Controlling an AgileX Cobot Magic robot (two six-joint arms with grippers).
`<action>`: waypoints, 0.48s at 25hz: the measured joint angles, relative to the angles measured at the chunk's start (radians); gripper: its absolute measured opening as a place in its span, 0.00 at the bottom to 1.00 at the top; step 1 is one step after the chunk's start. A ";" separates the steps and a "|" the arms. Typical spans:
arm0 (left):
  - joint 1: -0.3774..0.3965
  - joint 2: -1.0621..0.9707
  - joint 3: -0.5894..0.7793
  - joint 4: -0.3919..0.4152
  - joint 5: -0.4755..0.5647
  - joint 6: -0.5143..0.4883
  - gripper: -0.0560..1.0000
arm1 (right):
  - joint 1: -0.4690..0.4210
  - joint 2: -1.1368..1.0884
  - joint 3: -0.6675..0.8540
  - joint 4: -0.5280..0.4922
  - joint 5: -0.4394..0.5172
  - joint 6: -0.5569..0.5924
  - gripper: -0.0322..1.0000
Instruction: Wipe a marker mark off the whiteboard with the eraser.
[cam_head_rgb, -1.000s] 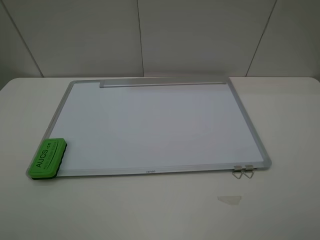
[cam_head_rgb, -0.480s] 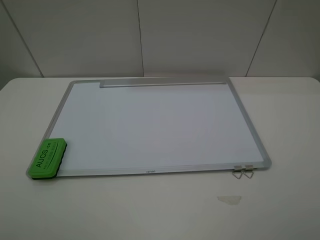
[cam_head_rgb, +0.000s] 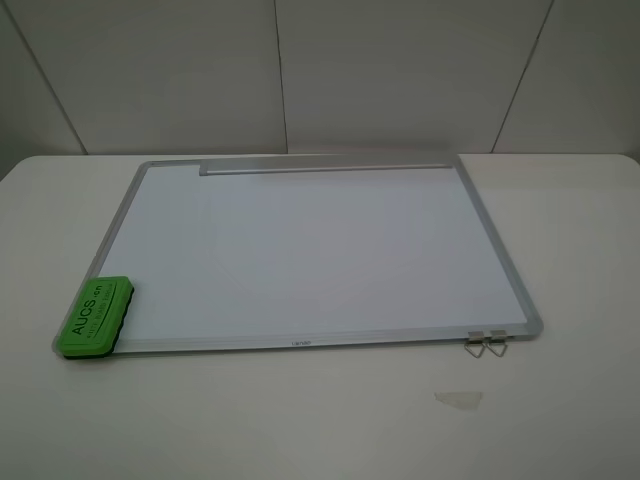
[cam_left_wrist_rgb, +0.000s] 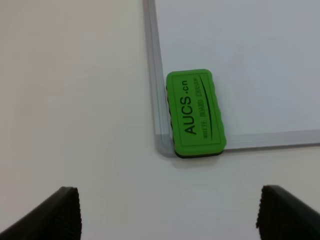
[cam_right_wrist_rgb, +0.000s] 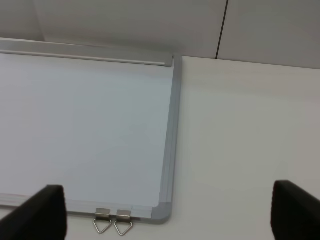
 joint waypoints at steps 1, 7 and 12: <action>0.014 0.000 0.000 0.000 0.000 0.000 0.74 | 0.000 0.000 0.000 0.000 0.000 0.000 0.82; 0.053 -0.001 0.000 -0.005 0.000 -0.001 0.74 | 0.000 0.000 0.000 0.000 0.000 0.000 0.82; 0.054 -0.017 0.000 -0.014 0.000 0.003 0.74 | 0.000 0.000 0.000 0.000 0.000 0.000 0.82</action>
